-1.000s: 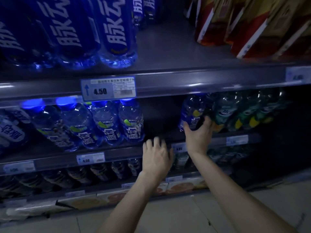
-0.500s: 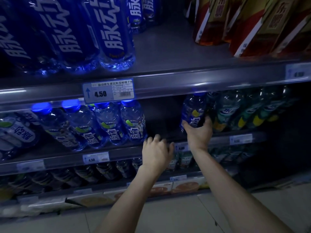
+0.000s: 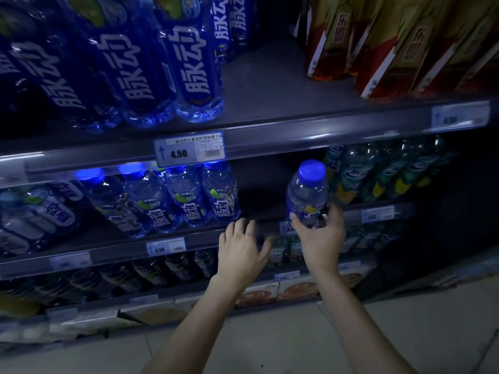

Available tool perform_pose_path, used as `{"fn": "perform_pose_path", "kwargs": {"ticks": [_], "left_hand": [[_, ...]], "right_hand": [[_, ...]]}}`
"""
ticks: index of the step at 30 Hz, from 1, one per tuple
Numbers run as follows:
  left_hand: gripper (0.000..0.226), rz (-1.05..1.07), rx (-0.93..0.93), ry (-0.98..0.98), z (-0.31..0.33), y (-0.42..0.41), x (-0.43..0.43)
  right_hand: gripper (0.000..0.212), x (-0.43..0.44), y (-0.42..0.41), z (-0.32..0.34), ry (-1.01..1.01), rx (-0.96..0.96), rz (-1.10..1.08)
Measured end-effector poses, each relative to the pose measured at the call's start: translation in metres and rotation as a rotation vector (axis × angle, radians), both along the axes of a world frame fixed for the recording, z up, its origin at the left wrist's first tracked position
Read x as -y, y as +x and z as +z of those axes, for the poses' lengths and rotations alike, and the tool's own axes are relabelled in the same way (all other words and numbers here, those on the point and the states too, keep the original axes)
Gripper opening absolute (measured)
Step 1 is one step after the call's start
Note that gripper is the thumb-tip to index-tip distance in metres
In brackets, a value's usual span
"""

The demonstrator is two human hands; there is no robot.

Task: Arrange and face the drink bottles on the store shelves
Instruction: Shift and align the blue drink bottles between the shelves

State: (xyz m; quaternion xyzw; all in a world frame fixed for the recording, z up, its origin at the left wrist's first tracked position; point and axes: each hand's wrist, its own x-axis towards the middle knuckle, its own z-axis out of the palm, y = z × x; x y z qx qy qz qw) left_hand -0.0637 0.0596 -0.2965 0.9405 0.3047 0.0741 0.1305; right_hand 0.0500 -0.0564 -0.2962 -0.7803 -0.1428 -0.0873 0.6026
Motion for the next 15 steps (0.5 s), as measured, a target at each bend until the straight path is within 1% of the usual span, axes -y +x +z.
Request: {"fn": "perform_pose_path", "kwargs": {"ticks": [3,6,11,15], "left_hand": [[0.059,-0.021,0.012,0.020,0.019,-0.011,-0.002],[0.061,-0.042,0.021,0.047,0.047,-0.022,-0.005],[0.059,-0.085,0.066,0.094,0.100,-0.041,-0.006],[0.063,-0.131,0.112,0.132,0.152,-0.051,-0.007]], "right_hand": [[0.061,0.007,-0.018,0.018,0.004,0.002,0.012],[0.063,0.010,-0.031,0.049,0.024,0.059,0.009],[0.063,0.009,-0.050,0.115,0.037,0.107,0.037],[0.060,0.004,-0.060,0.173,0.048,0.102,0.055]]}}
